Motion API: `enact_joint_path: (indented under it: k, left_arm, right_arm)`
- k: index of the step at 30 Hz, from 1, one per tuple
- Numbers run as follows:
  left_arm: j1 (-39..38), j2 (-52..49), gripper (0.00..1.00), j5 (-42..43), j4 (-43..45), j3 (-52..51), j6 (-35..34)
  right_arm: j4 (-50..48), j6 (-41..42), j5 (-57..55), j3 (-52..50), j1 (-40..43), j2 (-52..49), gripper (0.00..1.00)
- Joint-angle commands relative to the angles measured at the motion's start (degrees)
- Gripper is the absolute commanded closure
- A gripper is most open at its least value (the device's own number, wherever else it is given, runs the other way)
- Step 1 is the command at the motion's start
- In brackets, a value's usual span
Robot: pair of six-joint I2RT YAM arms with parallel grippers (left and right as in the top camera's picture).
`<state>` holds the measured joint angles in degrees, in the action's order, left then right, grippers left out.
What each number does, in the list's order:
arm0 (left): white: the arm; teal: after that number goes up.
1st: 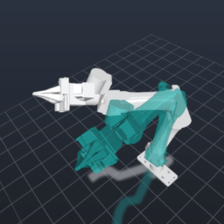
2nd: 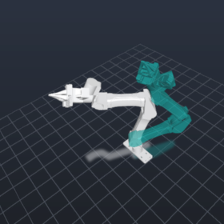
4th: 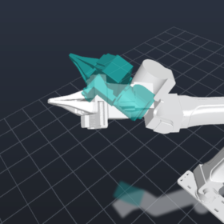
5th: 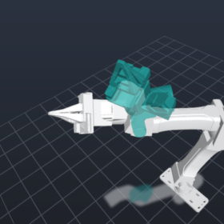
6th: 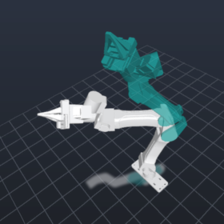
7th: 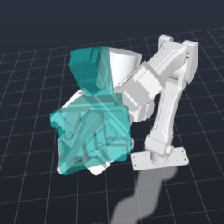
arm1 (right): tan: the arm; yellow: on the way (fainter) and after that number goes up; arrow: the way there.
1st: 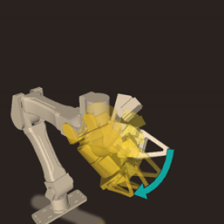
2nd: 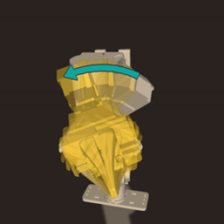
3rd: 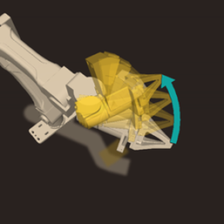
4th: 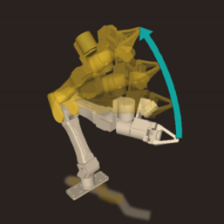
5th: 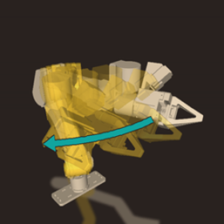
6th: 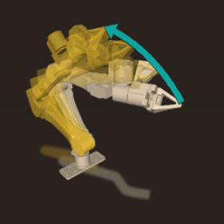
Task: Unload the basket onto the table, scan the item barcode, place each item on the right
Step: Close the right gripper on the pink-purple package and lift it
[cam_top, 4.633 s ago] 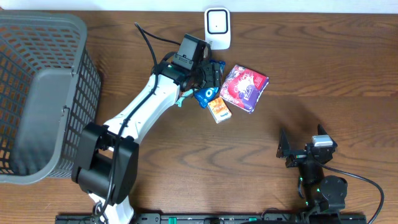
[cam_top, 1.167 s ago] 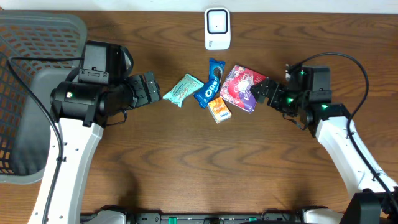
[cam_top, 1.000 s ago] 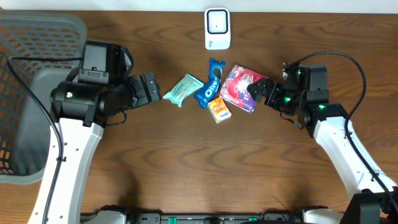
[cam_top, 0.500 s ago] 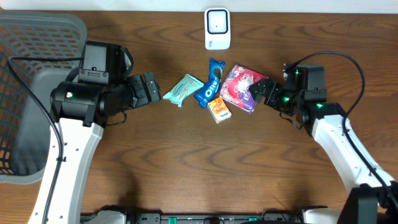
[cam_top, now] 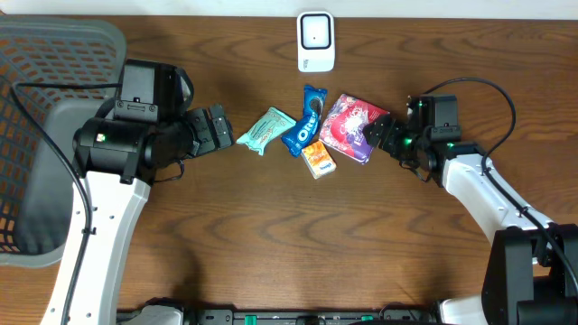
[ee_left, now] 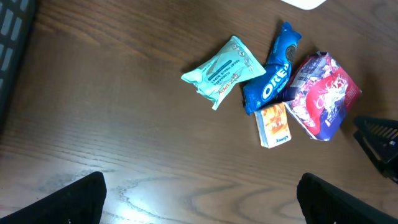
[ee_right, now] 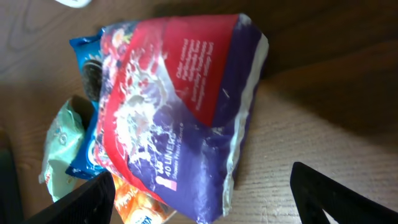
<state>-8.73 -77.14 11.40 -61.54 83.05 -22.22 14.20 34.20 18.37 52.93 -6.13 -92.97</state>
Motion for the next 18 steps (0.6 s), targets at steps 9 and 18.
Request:
enact_joint_path:
  k: [9, 18]
  left_arm:
    - [0.2, 0.0, 0.02, -0.5, -0.2, 0.4, 0.7]
    - [0.2, 0.0, 0.02, -0.5, -0.2, 0.4, 0.7]
  right_arm:
    - [-5.8, 5.0, 0.5, 0.3, -0.2, -6.0, 0.27]
    - [-10.1, 3.5, 1.9, 0.3, -0.2, -13.1, 0.48]
